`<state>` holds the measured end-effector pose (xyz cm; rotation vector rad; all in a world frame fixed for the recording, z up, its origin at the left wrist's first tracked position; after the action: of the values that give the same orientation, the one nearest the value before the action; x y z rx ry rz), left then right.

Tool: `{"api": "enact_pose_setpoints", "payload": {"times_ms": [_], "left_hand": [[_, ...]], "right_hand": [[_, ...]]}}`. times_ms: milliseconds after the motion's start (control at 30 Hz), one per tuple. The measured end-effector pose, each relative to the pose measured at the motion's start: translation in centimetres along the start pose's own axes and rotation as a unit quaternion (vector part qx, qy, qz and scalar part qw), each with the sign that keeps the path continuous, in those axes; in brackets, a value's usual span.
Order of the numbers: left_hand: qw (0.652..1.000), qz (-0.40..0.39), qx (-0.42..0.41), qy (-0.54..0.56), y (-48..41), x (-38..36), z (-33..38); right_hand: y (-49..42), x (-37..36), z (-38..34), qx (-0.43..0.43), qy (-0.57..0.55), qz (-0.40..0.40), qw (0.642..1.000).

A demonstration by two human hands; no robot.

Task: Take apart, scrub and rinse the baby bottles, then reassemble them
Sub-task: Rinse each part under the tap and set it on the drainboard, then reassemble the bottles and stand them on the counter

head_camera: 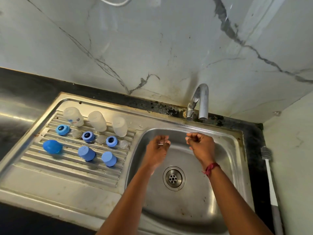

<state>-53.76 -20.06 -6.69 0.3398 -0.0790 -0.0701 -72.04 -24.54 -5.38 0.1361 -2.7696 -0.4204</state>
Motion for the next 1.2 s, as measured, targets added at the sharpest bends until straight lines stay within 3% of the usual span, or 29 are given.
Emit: {"api": "enact_pose_setpoints", "payload": {"times_ms": [400, 867, 1100, 1200], "left_hand": [[0.995, 0.086, -0.003, -0.040, 9.7, 3.7, -1.0], [0.971, 0.235, -0.027, 0.038, 17.0, 11.8, -2.5], [0.961, 0.274, -0.012, 0.039, 15.7, 17.4, -1.9], [0.955, 0.291, -0.002, -0.051, 14.7, 19.9, -0.3]], "right_hand": [[7.9, -8.0, -1.3, 0.053, 0.018, -0.050, 0.997], [10.1, -16.5, -3.0, 0.087, 0.057, -0.159, 0.982], [9.8, -18.4, -5.1, 0.112, 0.139, -0.121, 0.976], [9.2, -18.8, -5.8, 0.113, 0.168, -0.097, 0.974]]}}
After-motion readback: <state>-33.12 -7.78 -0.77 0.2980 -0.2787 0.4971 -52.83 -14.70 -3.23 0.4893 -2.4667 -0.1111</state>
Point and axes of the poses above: each hand's wrist, its own y-axis away from the middle knuckle, its own x-axis out of the back of the hand, z = x × y, the point moved 5 cm from there along -y, towards the middle knuckle, and after that the axes turned 13 degrees about -z, right-handed, at the moved point
